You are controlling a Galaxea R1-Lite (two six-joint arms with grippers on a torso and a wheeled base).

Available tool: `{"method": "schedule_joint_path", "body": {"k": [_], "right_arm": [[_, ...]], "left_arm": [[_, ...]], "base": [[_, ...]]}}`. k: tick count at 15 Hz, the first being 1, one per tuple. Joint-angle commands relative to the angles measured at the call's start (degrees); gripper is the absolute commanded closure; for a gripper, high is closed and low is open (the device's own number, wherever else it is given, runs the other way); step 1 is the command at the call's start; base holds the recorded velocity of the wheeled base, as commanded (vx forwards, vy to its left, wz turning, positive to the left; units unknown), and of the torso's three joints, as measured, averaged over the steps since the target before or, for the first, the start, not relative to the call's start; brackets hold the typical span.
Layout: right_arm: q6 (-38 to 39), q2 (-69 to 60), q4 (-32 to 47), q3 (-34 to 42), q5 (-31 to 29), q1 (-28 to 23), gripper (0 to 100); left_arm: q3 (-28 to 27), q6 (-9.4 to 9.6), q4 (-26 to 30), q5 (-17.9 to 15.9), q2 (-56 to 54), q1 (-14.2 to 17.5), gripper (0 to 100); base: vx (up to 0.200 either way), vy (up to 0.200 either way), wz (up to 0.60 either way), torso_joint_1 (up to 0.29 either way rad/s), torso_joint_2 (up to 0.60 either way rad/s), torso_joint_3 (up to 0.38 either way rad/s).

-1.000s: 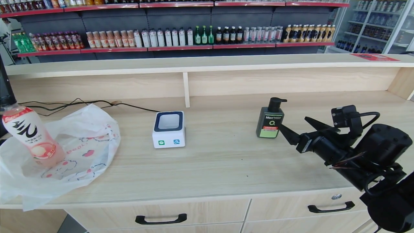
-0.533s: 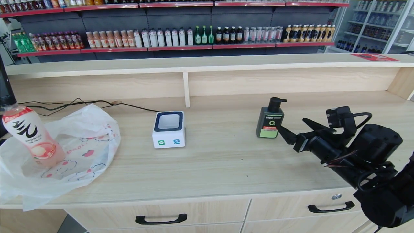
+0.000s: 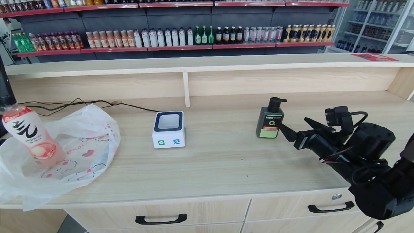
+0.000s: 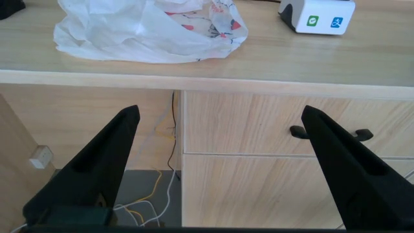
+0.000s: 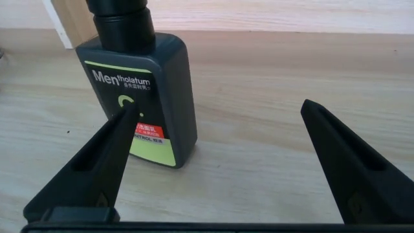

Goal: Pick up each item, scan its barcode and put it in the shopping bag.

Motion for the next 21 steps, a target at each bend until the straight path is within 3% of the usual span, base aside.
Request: {"method": "schedule_joint_path", "body": {"k": [1,21], "right_arm": [[0.1,1.0,-0.1,-1.1,0.0,-1.1,0],[0.2,7.8,-0.1,-9.5,0.0,-2.8,0]], "left_arm": [[0.0,-0.02,0.0,0.0,0.0,0.0,0],[0.0,-0.02,0.0,0.0,0.0,0.0,0]], "base": [[0.000,0.000,0.00,0.000,0.00,0.000],[0.000,0.000,0.00,0.000,0.00,0.000]]}}
